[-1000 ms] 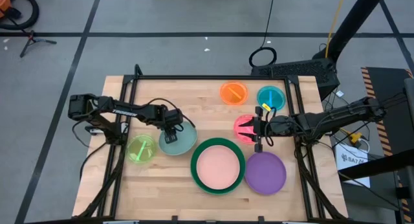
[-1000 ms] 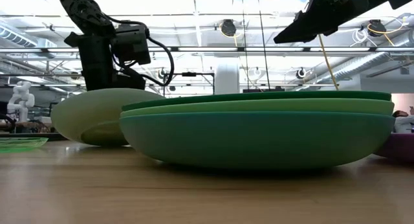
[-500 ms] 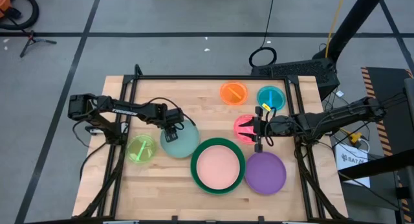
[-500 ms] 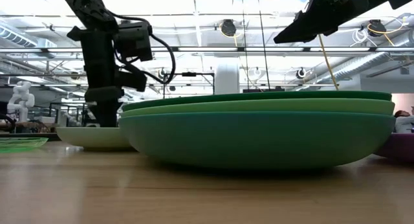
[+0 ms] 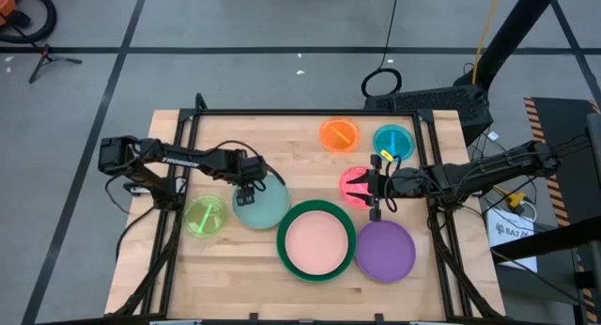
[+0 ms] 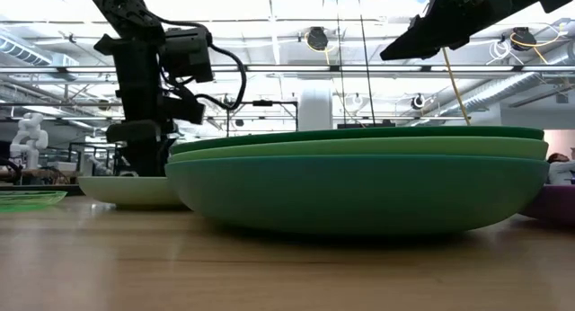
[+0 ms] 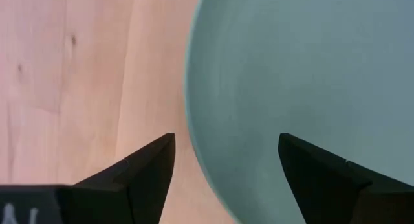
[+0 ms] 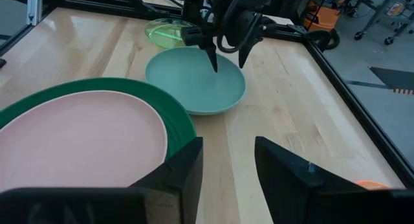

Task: Stack plastic plates
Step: Stack the light blue plate on top of the light pink plate

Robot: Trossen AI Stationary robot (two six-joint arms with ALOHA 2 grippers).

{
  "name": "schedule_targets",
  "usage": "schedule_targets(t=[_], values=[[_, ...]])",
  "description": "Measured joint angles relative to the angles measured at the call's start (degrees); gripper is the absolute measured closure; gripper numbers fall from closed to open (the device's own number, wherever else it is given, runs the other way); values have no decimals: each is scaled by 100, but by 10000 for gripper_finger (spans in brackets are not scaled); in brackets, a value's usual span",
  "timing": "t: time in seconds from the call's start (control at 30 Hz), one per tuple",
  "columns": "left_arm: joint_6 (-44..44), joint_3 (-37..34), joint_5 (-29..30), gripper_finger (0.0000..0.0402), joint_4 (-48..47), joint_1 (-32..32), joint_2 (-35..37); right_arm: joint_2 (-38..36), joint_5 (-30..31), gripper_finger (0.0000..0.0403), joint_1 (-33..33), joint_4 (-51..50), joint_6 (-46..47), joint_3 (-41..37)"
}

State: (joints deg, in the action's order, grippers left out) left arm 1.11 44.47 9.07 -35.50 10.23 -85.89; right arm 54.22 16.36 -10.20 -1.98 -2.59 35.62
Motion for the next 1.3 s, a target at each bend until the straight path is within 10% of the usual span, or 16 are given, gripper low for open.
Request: schedule_targets(t=[0.97,1.3], values=[[-436,-184,-228,124,674,125,0,0,0,271,0,-6,-2,0],[-587,-188,35,225,620,125,-37,0,0,271,0,-2,20,0]])
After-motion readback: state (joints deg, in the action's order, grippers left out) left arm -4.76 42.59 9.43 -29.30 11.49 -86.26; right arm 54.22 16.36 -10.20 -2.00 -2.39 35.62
